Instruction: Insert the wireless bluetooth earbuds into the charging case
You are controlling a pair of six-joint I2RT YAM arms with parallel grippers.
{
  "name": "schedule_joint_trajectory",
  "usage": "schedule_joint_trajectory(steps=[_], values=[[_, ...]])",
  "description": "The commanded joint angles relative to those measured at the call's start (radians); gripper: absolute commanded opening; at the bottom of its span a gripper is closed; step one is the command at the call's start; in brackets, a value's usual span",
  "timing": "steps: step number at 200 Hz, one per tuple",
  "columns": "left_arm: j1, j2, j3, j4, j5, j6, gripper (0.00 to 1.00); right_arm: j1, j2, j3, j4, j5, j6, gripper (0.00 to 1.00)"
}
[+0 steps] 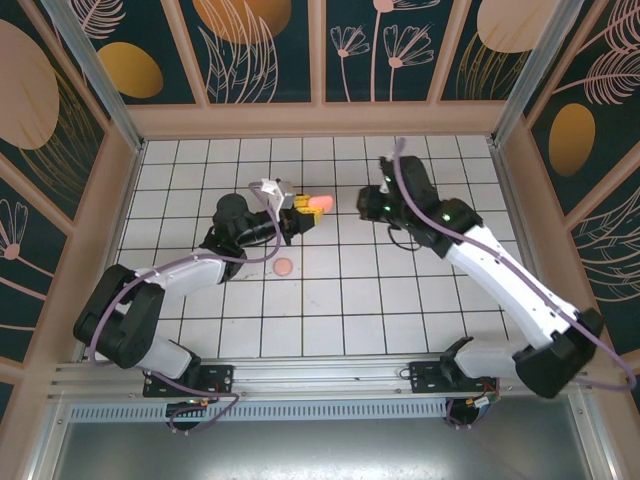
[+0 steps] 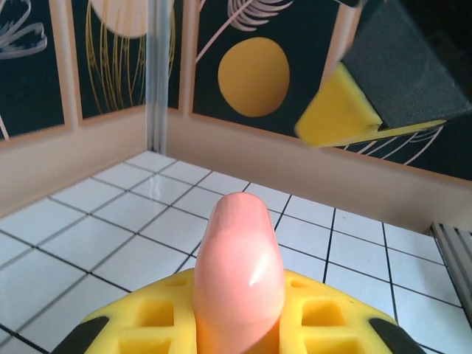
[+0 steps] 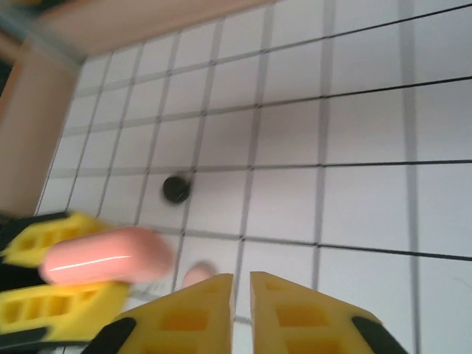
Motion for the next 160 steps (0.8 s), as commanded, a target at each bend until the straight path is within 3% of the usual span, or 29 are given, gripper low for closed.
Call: schedule_joint_trajectory(steps=[1, 39, 74, 100, 113, 124, 126, 129, 131, 142, 156, 160], values=[[0.003, 0.091, 0.031, -0.104, -0.037, -0.169, 0.00, -0.031, -0.073, -0.142, 0.123, 0.133, 0.115, 0.18], [0.002, 0.246, 0.007, -0.170, -0.079, -0.356, 0.00, -0.057, -0.145, -0.281, 0.136, 0.120, 0.142, 0.22], [0.001, 0.331, 0.058, -0.259, -0.089, -0.415, 0.03, -0.057, -0.183, -0.304, 0.121, 0.102, 0.154, 0.30], [0.001, 0.384, 0.099, -0.332, -0.103, -0.421, 0.21, -0.057, -0.210, -0.310, 0.102, 0.104, 0.157, 0.41], [0.000, 0.397, 0.111, -0.364, -0.117, -0.415, 0.37, -0.057, -0.223, -0.308, 0.094, 0.107, 0.149, 0.51], [0.001, 0.394, 0.117, -0.393, -0.130, -0.402, 0.62, -0.058, -0.234, -0.305, 0.084, 0.119, 0.143, 0.59], [0.001, 0.391, 0.119, -0.400, -0.134, -0.400, 0.71, -0.060, -0.236, -0.305, 0.082, 0.122, 0.143, 0.61], [0.001, 0.389, 0.121, -0.413, -0.141, -0.393, 0.92, -0.062, -0.238, -0.303, 0.080, 0.123, 0.140, 0.64], [0.001, 0.387, 0.123, -0.422, -0.146, -0.389, 0.97, -0.064, -0.240, -0.301, 0.079, 0.124, 0.137, 0.66], [0.002, 0.359, 0.137, -0.482, -0.179, -0.359, 0.99, -0.076, -0.248, -0.295, 0.074, 0.134, 0.120, 0.76], [0.009, 0.294, 0.145, -0.544, -0.233, -0.323, 0.99, -0.089, -0.256, -0.290, 0.073, 0.154, 0.091, 0.97], [0.013, 0.269, 0.145, -0.558, -0.249, -0.316, 0.99, -0.103, -0.258, -0.287, 0.076, 0.158, 0.079, 0.99]])
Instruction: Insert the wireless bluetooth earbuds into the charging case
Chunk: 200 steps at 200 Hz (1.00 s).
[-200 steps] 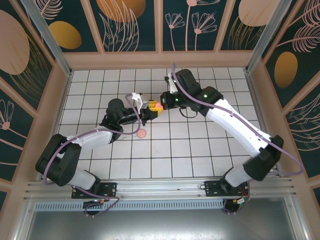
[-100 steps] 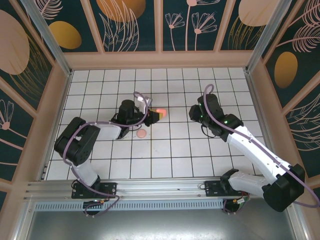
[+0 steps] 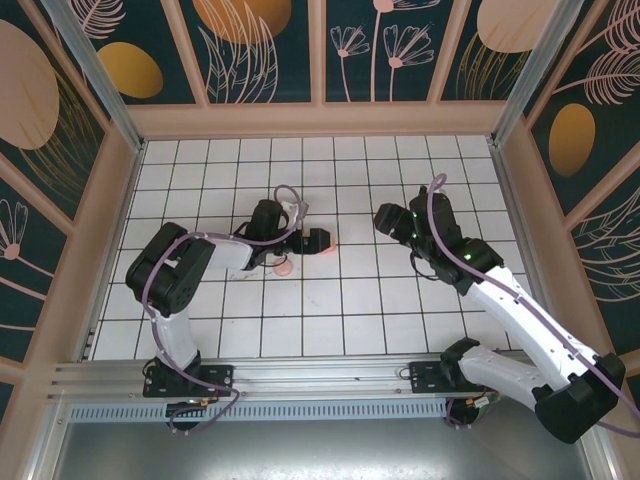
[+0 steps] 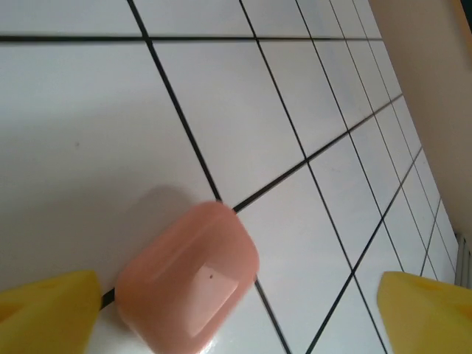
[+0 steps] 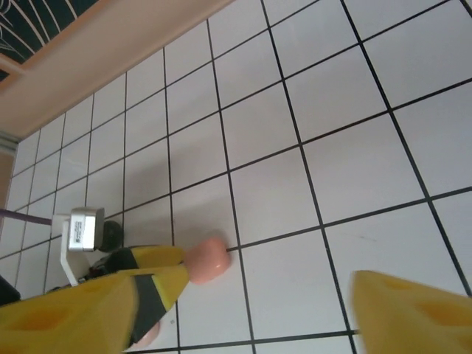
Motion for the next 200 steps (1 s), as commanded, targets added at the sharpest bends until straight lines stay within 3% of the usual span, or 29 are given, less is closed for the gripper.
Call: schedule_joint_trajectory(steps=[1, 22, 40, 53, 62, 81, 106, 125, 147, 156, 175, 191, 200], values=[[0.020, -0.090, 0.019, -0.163, -0.116, 0.064, 0.99, -0.043, -0.027, 0.014, -0.004, 0.049, -0.053, 0.99], [0.043, -0.269, 0.022, -0.242, -0.253, 0.127, 0.99, -0.110, -0.022, 0.007, 0.051, 0.123, -0.116, 0.99], [0.067, -0.430, 0.007, -0.289, -0.424, 0.230, 0.99, -0.144, -0.014, -0.023, 0.140, 0.294, -0.170, 0.99], [0.080, -0.549, -0.046, -0.272, -0.577, 0.327, 0.99, -0.166, -0.023, -0.120, 0.317, 0.435, -0.235, 0.99], [0.093, -0.630, -0.123, -0.215, -0.678, 0.399, 0.99, -0.186, -0.026, -0.214, 0.489, 0.487, -0.310, 0.99], [0.140, -0.788, -0.343, -0.005, -0.816, 0.562, 0.99, -0.258, 0.013, -0.361, 0.757, 0.458, -0.475, 0.99], [0.241, -0.841, -0.607, 0.341, -0.901, 0.605, 0.99, -0.350, 0.143, -0.476, 0.965, 0.413, -0.508, 0.99], [0.278, -0.712, -0.644, 0.516, -0.919, 0.627, 0.99, -0.367, 0.239, -0.561, 1.183, 0.354, -0.581, 0.99], [0.333, -0.521, -0.720, 0.846, -0.883, 0.628, 0.99, -0.391, 0.361, -0.671, 1.485, 0.249, -0.634, 0.99], [0.349, -0.489, -0.698, 0.833, -0.849, 0.632, 0.98, -0.402, 0.393, -0.666, 1.510, 0.214, -0.657, 0.99], [0.452, -0.428, -0.689, 0.851, -0.715, 0.550, 0.99, -0.453, 0.411, -0.691, 1.597, 0.000, -0.762, 0.99], [0.491, -0.329, -0.712, 1.014, -0.613, 0.545, 0.99, -0.524, 0.447, -0.763, 1.767, -0.059, -0.714, 0.98], [0.496, -0.355, -0.679, 0.908, -0.600, 0.547, 0.99, -0.549, 0.485, -0.788, 1.844, -0.064, -0.685, 0.98]])
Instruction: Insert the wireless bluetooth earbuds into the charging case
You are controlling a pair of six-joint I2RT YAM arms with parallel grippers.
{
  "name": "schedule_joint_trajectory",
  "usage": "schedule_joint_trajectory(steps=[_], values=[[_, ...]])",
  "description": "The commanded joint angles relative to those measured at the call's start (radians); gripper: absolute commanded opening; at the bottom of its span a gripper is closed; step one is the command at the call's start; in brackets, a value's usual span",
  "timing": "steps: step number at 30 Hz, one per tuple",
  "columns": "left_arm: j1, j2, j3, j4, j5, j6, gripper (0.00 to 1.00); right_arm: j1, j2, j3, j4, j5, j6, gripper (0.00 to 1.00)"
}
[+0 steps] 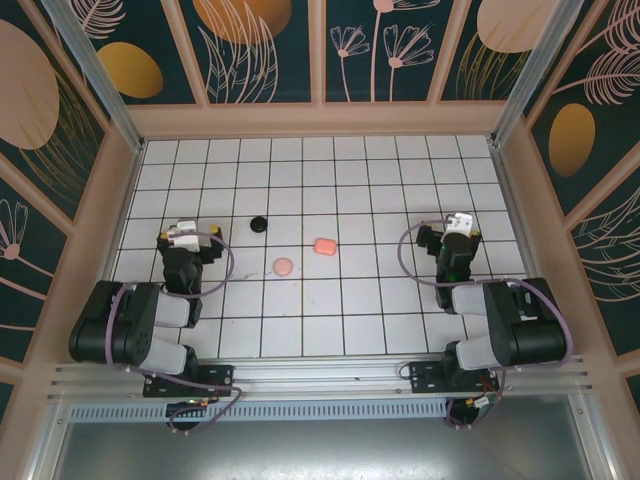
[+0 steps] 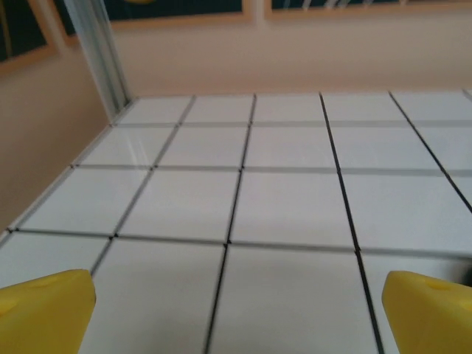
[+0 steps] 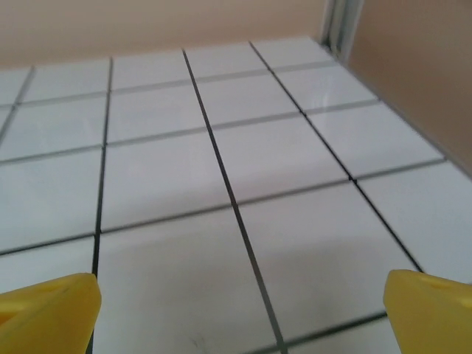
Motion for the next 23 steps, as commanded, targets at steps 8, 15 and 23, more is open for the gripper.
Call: schedule_joint_trajectory(steps=[8, 15, 23], values=[[0.062, 0.040, 0.097, 0.004, 0.128, -0.078, 0.99, -0.129, 0.130, 0.012, 0.262, -0.257, 0.030, 0.96], [0.062, 0.038, 0.098, 0.002, 0.126, -0.078, 0.99, -0.097, 0.125, 0.005, 0.268, -0.198, 0.012, 0.99], [0.062, 0.035, 0.095, 0.003, 0.107, -0.080, 0.99, -0.118, 0.126, 0.016, 0.249, -0.259, 0.014, 0.99]])
